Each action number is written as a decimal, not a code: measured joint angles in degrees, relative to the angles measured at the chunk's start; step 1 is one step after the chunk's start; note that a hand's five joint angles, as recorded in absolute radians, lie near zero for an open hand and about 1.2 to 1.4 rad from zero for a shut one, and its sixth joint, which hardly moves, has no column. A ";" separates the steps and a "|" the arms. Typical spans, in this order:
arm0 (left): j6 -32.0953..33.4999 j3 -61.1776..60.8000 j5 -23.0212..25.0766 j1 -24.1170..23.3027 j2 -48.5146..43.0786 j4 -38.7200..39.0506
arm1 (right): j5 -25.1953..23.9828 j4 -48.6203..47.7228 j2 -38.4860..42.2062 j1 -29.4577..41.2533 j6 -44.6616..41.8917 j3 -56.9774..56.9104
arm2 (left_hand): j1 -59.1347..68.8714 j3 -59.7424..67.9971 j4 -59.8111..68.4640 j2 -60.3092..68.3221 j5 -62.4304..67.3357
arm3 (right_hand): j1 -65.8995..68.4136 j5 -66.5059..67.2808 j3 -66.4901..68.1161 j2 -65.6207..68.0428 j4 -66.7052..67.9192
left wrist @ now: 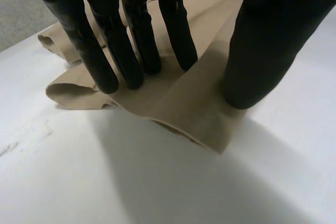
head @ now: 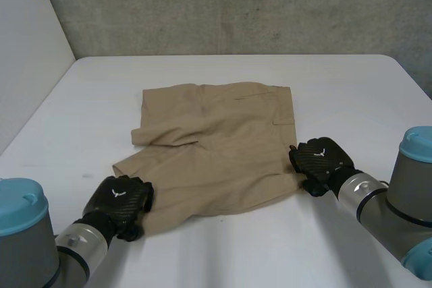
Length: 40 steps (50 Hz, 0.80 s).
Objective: Fold the shorts.
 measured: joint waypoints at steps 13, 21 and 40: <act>-0.08 2.23 -1.89 1.18 -3.01 3.16 | 1.01 0.53 -0.80 -0.22 0.39 0.94 | 20.96 25.40 25.64 25.85 24.39 | 0.00 0.03 0.00 0.00 0.00; -0.14 2.11 -1.65 1.57 0.54 2.13 | 2.05 4.75 -3.93 -0.39 0.09 1.25 | 20.96 25.50 25.65 25.89 24.40 | 0.00 0.03 0.00 0.00 0.00; -0.46 10.59 8.79 1.73 28.70 -38.04 | -0.05 47.54 -35.52 -7.66 -12.59 -2.15 | 20.97 25.64 25.88 26.02 24.39 | 0.00 1.17 0.00 0.00 0.04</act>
